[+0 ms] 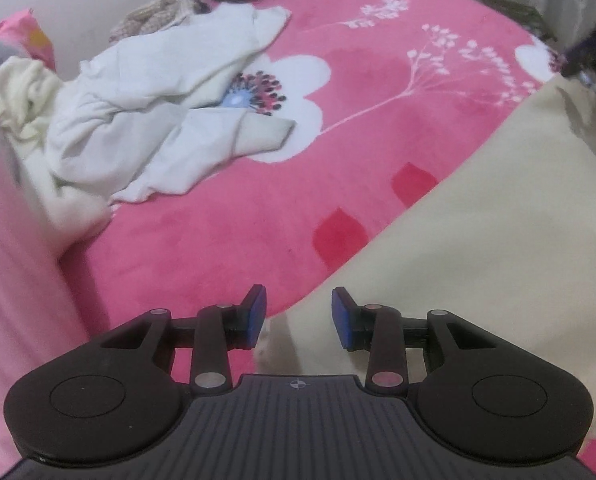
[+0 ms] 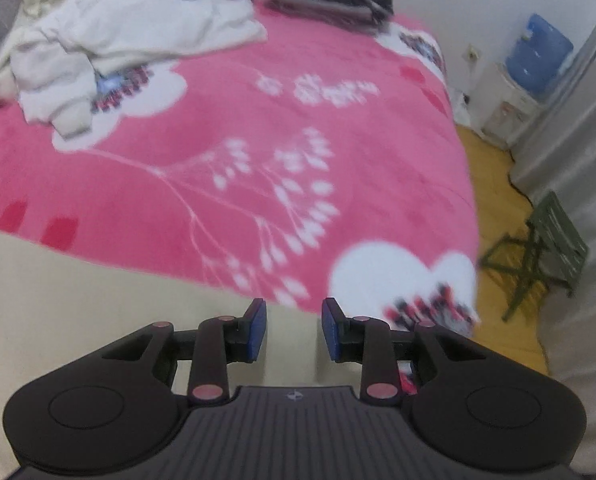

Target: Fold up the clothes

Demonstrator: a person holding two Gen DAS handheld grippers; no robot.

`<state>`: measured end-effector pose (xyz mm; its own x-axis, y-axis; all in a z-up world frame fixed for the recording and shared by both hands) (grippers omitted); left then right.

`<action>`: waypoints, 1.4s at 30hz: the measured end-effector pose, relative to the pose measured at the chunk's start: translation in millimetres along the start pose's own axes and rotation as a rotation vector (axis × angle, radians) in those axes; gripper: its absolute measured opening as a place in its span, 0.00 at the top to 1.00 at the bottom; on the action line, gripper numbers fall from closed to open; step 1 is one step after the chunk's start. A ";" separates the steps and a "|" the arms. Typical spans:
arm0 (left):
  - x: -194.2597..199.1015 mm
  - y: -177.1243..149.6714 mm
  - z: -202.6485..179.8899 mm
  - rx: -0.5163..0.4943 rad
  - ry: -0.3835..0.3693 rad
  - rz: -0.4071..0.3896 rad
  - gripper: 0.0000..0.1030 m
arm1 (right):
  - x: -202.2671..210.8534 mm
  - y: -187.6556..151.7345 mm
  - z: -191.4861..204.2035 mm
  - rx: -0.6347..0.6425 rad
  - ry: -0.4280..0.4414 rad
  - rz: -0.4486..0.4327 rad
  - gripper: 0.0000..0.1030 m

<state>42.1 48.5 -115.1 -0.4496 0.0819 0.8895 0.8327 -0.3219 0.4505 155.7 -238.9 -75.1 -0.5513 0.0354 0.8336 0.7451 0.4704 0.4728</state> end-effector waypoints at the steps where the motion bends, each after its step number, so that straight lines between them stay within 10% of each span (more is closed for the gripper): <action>1: -7.9 -6.6 -0.1 0.004 -0.001 -0.006 0.65 | -4.3 -1.4 2.5 -0.016 0.011 -0.013 0.69; 8: -3.7 -33.8 9.6 0.060 -0.032 -0.164 0.64 | -24.9 -53.2 -2.9 -0.116 0.014 -0.046 0.72; 13: -5.2 -31.3 16.8 0.124 -0.064 -0.176 0.64 | 11.8 -37.8 -25.4 -0.280 0.025 -0.195 0.73; 18: -2.0 -34.1 16.1 0.120 -0.036 -0.192 0.64 | -44.5 -59.4 -41.4 -0.339 0.013 -0.075 0.77; 26: 18.7 -26.7 17.6 0.136 -0.031 -0.253 0.62 | 0.9 -46.0 -55.4 -0.391 0.045 -0.209 0.77; 33: -12.6 -31.8 23.0 0.146 -0.027 -0.181 0.56 | -53.0 -50.3 -37.7 -0.350 -0.004 -0.157 0.79; 42: 35.6 -17.8 25.9 0.150 -0.032 -0.294 0.58 | 21.8 -56.0 -46.2 -0.402 0.018 -0.222 0.79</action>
<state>19.6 81.6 -89.5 -0.6693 0.1815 0.7205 0.7081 -0.1378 0.6925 119.3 -305.2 -70.2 -0.7102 -0.0448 0.7026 0.6981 0.0848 0.7110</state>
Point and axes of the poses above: each gripper's, at about its wrist camera, not at the fingertips, and x roughly against the way its jaws point, z to its left, y to its top, the point moved 5 cm from there along -x, roughly the way its jaws point, and after that the axes turned 11 degrees about -y, right-handed, at the moved point
